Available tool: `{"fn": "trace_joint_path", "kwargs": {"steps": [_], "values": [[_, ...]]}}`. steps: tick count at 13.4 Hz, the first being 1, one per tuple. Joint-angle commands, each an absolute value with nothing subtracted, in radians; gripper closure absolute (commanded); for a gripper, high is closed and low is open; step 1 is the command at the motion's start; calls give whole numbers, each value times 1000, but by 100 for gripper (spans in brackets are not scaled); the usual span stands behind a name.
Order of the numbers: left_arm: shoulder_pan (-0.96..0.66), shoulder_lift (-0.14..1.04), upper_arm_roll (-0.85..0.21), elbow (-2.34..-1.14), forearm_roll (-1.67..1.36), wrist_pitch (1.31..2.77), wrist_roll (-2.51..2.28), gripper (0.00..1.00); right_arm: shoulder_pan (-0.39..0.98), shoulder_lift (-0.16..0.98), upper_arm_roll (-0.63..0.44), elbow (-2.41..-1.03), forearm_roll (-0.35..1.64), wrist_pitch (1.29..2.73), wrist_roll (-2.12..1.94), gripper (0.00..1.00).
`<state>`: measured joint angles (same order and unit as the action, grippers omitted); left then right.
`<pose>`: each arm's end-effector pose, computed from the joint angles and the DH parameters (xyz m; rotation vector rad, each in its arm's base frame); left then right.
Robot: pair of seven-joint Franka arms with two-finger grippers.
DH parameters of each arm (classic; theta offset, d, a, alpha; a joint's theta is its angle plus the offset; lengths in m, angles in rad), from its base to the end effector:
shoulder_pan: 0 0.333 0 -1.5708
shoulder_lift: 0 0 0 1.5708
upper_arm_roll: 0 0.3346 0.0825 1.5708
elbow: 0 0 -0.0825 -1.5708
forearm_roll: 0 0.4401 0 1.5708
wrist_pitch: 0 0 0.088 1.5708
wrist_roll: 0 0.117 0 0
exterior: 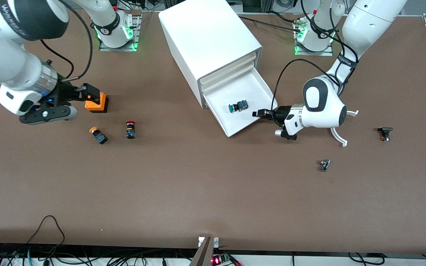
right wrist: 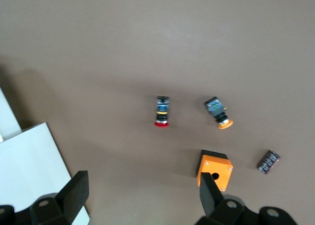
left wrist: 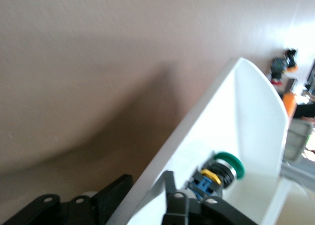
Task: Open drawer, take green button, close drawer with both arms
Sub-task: 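Pull the bottom drawer open with the left gripper while the right gripper advances, then reach the right gripper into the drawer while the left gripper withdraws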
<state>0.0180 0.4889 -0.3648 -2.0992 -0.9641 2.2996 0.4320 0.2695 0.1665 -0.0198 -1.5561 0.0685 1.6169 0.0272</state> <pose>0.5539 -0.2332 0.1510 2.3335 0.0259 -0.3075 0.6369 0.1713 0.5389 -3.0690 -0.3325 0.1755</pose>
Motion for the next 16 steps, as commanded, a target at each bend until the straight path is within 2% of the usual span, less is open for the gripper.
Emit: {"fn": "trace_joint_path", "kwargs": {"steps": [1, 6, 8, 9, 11, 14, 16], "values": [[17, 451, -351, -2091, -962, 2362, 391, 0, 369, 219, -5, -1505, 57, 1627, 21, 0], [208, 272, -351, -2059, -939, 2362, 391, 0, 414, 262, 60, -1493, 74, 1695, -40, 0], [274, 183, -351, -2056, -770, 2338, 390, 0, 414, 297, 130, -1488, 71, 1713, -75, 0], [299, 140, -341, -2034, -642, 2268, 388, 0, 416, 320, 164, -1479, 71, 1751, -83, 0], [302, 85, -279, -1895, -434, 2051, 376, 0, 445, 379, 195, -1431, 71, 1807, -101, 0], [302, 57, -252, -1671, -163, 1730, 196, 0, 512, 521, 209, -1274, 69, 1815, -170, 0], [293, 37, -255, -1608, -54, 1602, 91, 0, 541, 596, 210, -1197, 69, 1836, -247, 0]]}}
